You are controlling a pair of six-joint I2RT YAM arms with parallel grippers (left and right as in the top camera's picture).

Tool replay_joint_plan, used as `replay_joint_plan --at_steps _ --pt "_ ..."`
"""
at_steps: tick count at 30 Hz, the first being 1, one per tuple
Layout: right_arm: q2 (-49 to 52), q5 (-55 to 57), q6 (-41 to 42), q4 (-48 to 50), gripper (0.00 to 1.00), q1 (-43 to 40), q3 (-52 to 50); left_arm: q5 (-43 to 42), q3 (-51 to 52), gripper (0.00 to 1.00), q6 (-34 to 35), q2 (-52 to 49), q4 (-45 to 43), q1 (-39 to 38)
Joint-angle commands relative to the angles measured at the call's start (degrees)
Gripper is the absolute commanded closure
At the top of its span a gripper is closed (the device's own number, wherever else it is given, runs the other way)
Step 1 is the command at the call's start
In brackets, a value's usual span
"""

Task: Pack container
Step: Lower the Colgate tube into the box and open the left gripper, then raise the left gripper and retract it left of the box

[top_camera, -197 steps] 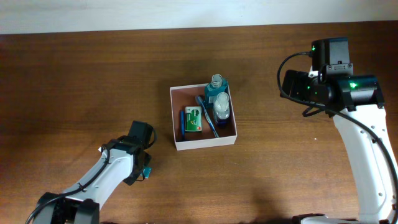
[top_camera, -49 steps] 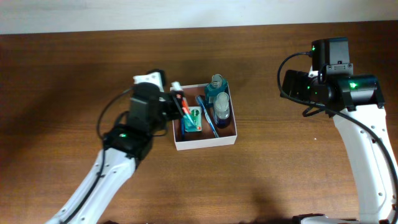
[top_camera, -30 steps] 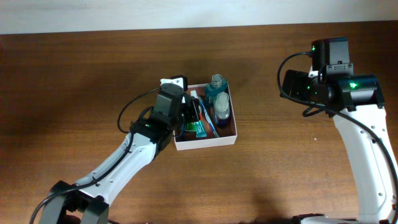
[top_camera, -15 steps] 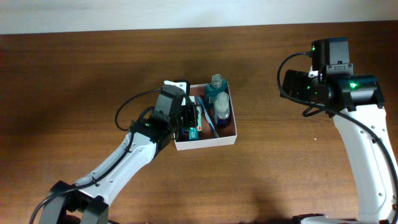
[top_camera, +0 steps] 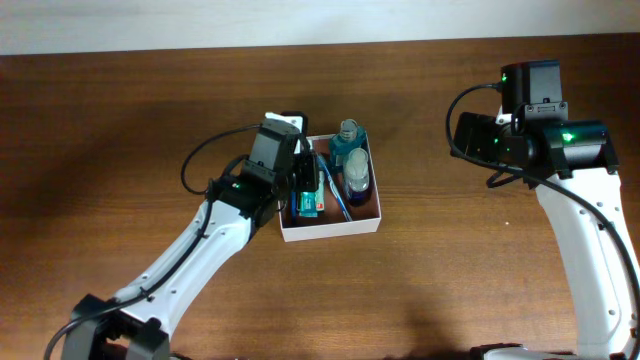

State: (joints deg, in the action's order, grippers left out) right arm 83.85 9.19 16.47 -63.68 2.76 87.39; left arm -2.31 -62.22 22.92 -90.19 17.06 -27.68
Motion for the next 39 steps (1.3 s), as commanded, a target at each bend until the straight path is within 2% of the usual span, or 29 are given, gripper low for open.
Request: replay_joint_plan --at_steps 1,9,14,32,33,39 --pt "0.26 0.52 0.24 0.00 0.02 -0.22 0.02 2.34 -0.94 0.99 -1.11 -2.78 0.33 -0.09" --pt "0.26 0.52 0.24 0.00 0.02 -0.22 0.02 2.51 -0.94 0.99 1.29 -5.70 -0.48 -0.07" --pt "0.26 0.55 0.24 0.00 0.02 -0.22 0.02 6.23 -0.94 0.99 1.49 -5.79 -0.50 -0.09" --pt "0.26 0.52 0.26 0.00 0.02 -0.22 0.02 6.23 -0.94 0.98 3.39 -10.58 -1.79 -0.09" --pt "0.26 0.55 0.26 0.00 0.02 -0.22 0.02 6.23 -0.94 0.97 3.39 -10.69 -1.81 -0.09" --pt "0.26 0.52 0.24 0.00 0.02 -0.22 0.02 6.19 -0.94 0.76 3.39 -10.80 -1.99 -0.09"
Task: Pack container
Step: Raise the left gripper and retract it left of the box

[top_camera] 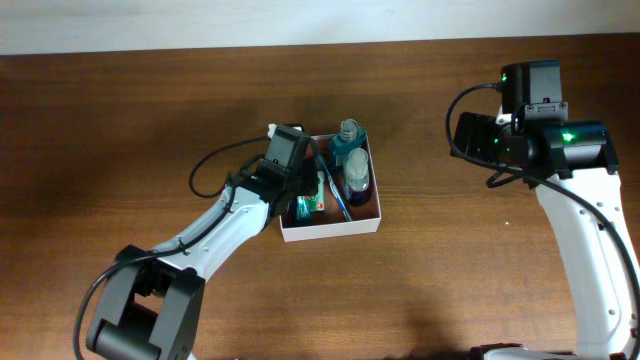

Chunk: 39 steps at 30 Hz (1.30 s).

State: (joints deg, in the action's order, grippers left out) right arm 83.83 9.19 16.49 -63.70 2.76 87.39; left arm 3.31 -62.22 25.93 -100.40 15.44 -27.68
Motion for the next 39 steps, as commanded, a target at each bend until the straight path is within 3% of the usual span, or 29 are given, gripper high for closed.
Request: replay_joint_plan --at_steps 1,12,20,24,29,34,37,39 --pt "0.28 0.52 0.24 0.02 0.02 -0.22 0.02 0.55 -0.94 0.74 0.35 -0.59 -0.39 -0.09" --pt "0.28 0.52 0.22 0.02 0.02 -0.22 0.02 -0.96 -2.62 0.72 0.31 0.48 1.16 -0.09" --pt "0.28 0.52 0.24 0.02 0.02 -0.22 0.02 -0.85 -5.73 0.71 -1.46 6.75 5.25 -0.04" --pt "0.28 0.52 0.22 0.02 0.02 -0.22 0.02 3.39 -5.73 0.70 -2.82 9.42 5.29 0.76" --pt "0.28 0.52 0.22 0.02 0.02 -0.22 0.02 10.49 -5.73 0.62 -3.76 9.66 6.78 3.58" --pt "0.28 0.55 0.22 0.02 0.02 -0.22 0.02 16.13 -5.73 0.29 -3.76 9.66 9.35 8.39" --pt "0.28 0.52 0.22 0.02 0.02 -0.22 0.02 16.61 -5.73 0.18 -3.74 9.66 10.58 11.87" --pt "0.28 0.52 0.24 0.02 0.02 -0.22 0.02 16.57 -5.73 0.05 -3.74 9.66 11.30 13.81"
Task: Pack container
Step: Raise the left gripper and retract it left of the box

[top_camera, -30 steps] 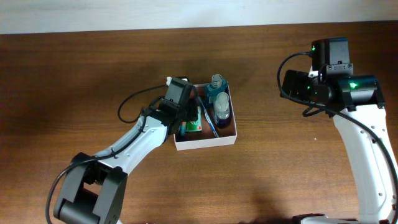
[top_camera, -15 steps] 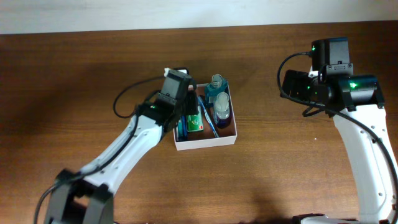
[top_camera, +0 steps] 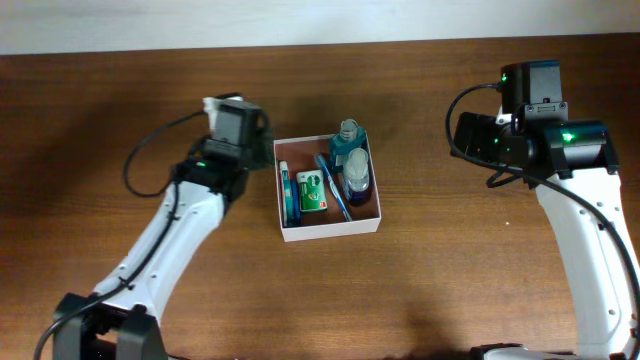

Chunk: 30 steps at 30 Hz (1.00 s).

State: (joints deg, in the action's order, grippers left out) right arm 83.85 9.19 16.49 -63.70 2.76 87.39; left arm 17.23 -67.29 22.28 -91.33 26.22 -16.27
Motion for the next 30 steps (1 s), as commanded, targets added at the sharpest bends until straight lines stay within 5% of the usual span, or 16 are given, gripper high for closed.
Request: replay_joint_plan --at_steps 1,30 --pt "0.26 0.52 0.24 0.02 0.02 -0.22 0.02 2.64 -0.63 0.01 -0.09 0.59 0.96 3.21" --pt "0.26 0.52 0.24 0.02 0.02 -0.22 0.02 2.51 -0.63 0.00 -0.07 0.59 2.58 4.81"
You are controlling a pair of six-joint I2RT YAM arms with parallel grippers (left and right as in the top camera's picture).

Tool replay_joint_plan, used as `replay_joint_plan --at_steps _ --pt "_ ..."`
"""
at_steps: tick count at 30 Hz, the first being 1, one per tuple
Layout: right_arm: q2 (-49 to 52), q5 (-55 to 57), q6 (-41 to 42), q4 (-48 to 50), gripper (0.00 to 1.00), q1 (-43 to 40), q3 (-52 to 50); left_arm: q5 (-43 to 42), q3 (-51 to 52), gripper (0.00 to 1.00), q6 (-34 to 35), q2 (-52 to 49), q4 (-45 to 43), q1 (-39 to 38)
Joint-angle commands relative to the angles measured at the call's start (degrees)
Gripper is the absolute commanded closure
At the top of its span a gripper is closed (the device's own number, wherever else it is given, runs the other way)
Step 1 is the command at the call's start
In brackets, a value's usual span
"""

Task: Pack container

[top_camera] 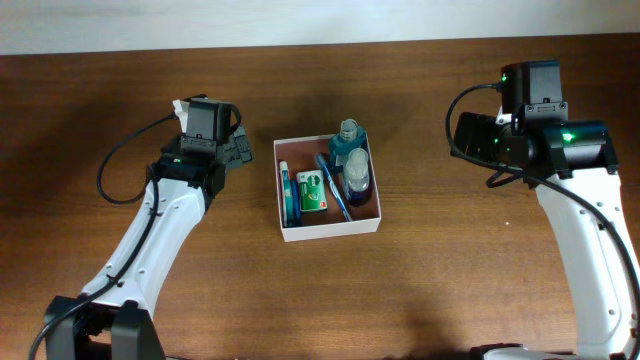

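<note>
The white container (330, 233) sits mid-table in the overhead view. Inside lie a blue tube (288, 196) at the left, a green box (312, 192), a blue toothbrush (334, 192) and two clear bottles (355, 172) with teal parts at the right. My left gripper (240, 150) hovers just left of the container's upper left corner, apparently open with nothing in it. My right gripper (466, 138) is far to the right, away from the container; its fingers are too dark to read.
Bare brown table (450, 280) surrounds the container. The left arm's cable (125, 170) loops out on the left. The right arm's white link (590, 260) runs down the right edge.
My left gripper has drawn back further left and slightly down, away from the container. The container's contents and the right arm are unchanged.
At first my left gripper was down inside the container's left side, over the green box and the tube. It was still there a moment later. Then it stood clear at the upper left with the items lying in the container, and now sits further left.
</note>
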State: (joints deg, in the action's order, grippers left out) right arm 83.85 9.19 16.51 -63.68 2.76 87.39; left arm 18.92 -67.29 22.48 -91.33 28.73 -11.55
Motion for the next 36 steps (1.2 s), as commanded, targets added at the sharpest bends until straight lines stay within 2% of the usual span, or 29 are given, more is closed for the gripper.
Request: replay_joint_plan --at_steps 1,36 --pt "0.26 0.55 0.20 0.00 0.02 -0.22 0.02 0.83 -0.63 0.01 -0.26 0.59 0.07 0.09" --pt "-1.27 0.52 0.22 0.00 0.01 -0.22 0.00 0.83 -0.63 0.01 -0.26 0.59 0.07 0.09"
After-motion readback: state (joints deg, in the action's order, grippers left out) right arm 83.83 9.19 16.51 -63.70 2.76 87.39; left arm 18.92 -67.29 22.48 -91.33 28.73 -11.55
